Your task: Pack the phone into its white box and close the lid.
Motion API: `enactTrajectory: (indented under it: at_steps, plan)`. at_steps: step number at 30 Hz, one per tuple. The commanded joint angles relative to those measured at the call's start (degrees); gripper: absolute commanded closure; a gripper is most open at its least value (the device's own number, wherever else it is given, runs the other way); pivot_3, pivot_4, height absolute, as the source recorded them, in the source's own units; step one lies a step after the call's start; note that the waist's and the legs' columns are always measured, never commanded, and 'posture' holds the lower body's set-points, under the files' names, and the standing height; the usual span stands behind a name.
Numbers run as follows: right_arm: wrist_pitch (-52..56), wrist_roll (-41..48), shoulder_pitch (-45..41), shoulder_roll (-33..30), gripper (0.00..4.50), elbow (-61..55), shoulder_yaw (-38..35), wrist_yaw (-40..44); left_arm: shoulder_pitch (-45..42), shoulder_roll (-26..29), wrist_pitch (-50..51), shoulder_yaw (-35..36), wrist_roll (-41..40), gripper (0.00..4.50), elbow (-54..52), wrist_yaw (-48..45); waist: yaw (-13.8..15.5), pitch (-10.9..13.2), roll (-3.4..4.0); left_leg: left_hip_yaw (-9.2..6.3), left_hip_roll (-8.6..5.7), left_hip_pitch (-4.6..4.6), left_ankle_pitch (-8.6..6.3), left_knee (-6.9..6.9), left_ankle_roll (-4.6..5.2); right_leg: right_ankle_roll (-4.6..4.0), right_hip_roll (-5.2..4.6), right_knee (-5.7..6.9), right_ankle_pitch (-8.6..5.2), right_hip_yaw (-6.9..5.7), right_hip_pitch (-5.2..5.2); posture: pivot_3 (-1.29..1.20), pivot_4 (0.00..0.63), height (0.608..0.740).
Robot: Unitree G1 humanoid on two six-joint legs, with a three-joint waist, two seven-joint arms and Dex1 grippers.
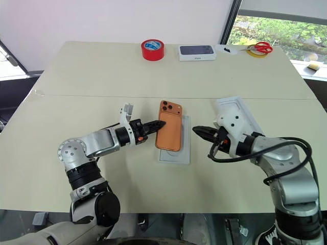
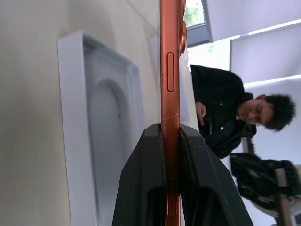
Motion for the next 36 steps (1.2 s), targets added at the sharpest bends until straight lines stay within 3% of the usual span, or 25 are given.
enactTrajectory:
  at_steps: [1,8,18,21,26,31,36]
  plan:
    - [-1.60,1.77,2.28,-2.46,4.50,-2.19,-2.62,-0.89,-0.01,-1.55,-0.45,-2.25,-0.23,4.39,-0.59,0.65,0.05,0.01,-0.01,0.00,-0.01,0.00,-0.01,0.01,0.01,0.00,-0.02,0.00,0.00,0.00,0.01,0.00,0.150,0.730]
    - [-3.28,3.61,4.15,-4.66,4.50,-1.60,-4.12,-2.83,0.37,-1.01,0.39,-6.51,2.57,4.39,0.23,0.06,0.07,0.01,-0.02,-0.03,-0.02,-0.04,-0.01,0.04,0.02,0.00,-0.02,-0.01,0.00,-0.01,0.00,0.00,0.150,0.730]
    - [-5.93,3.76,4.37,-5.63,4.50,-0.47,-1.07,-5.00,0.02,-1.28,0.58,-7.40,2.83,4.39,2.22,-0.22,0.07,0.01,-0.02,-0.04,-0.02,-0.04,-0.01,0.06,0.02,0.00,-0.02,-0.01,0.00,-0.02,0.01,0.00,0.150,0.730]
    - [-6.38,3.77,4.19,-5.83,4.50,-0.21,-0.24,-5.52,0.11,-0.83,0.59,-7.73,2.32,3.22,2.06,-0.43,0.13,0.01,-0.02,-0.05,-0.03,-0.04,-0.01,0.06,0.02,0.00,-0.02,0.00,0.00,-0.03,0.02,0.00,0.150,0.730]
    - [-7.08,3.51,4.16,-6.32,4.50,0.15,1.29,-6.10,0.03,2.75,0.59,-7.89,-1.71,0.72,0.96,-2.26,0.07,0.01,-0.02,-0.06,-0.03,-0.04,0.00,0.07,0.02,0.00,-0.02,0.01,0.00,-0.04,0.03,0.00,0.150,0.730]
    - [-7.33,-1.20,2.43,-9.02,4.50,4.42,5.86,-8.14,0.59,13.90,0.59,-13.80,-2.73,0.72,-3.53,-9.63,-0.15,0.01,0.00,-0.06,0.02,-0.03,0.02,0.06,-0.02,-0.03,0.04,0.06,0.02,-0.03,0.00,0.00,0.150,0.730]
    - [-8.83,-5.22,-0.15,-10.37,4.50,9.22,9.92,-9.75,1.80,26.10,-5.11,-21.08,2.51,0.72,-7.30,-20.13,0.15,-0.01,0.04,-0.03,0.02,-0.02,0.08,0.10,-0.12,-0.04,0.03,0.06,0.03,-0.03,0.02,0.00,0.150,0.730]
